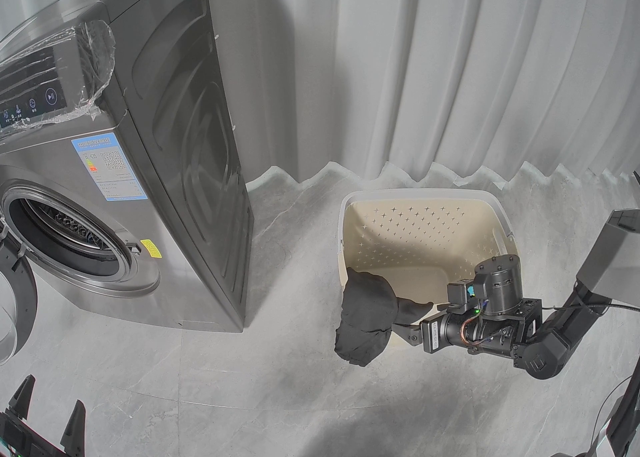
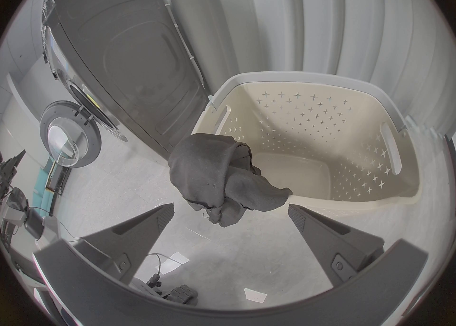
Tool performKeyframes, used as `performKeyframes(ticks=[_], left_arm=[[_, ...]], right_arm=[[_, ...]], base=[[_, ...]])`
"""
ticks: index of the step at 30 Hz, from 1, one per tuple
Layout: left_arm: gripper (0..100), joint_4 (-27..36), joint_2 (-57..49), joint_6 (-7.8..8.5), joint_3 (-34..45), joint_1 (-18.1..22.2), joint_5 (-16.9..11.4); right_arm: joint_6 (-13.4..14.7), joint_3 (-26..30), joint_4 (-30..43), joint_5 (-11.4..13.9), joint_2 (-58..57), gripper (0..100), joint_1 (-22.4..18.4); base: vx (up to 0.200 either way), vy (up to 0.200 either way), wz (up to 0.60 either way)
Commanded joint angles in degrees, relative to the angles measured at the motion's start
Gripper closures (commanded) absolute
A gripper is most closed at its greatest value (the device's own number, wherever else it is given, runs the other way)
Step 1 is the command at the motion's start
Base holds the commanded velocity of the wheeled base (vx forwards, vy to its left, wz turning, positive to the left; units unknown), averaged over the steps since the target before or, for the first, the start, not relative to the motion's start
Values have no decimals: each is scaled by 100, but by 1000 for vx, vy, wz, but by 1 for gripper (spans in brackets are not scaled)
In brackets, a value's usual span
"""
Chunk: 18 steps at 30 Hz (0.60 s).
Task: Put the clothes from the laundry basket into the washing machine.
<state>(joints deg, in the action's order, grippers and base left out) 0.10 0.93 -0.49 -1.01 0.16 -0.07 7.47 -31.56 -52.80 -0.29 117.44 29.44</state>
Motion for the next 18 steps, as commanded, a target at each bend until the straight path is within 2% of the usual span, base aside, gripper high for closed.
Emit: performKeyframes(ticks=[1, 18], left_arm=[[0, -10, -93, -4, 101, 2, -1], [0, -1, -93, -22, 101, 2, -1]], right_arm=[[0, -157, -11, -15, 314, 0, -26], [9, -773, -82, -23, 833, 0, -52]], base=[[0, 0, 0], [0, 0, 0]])
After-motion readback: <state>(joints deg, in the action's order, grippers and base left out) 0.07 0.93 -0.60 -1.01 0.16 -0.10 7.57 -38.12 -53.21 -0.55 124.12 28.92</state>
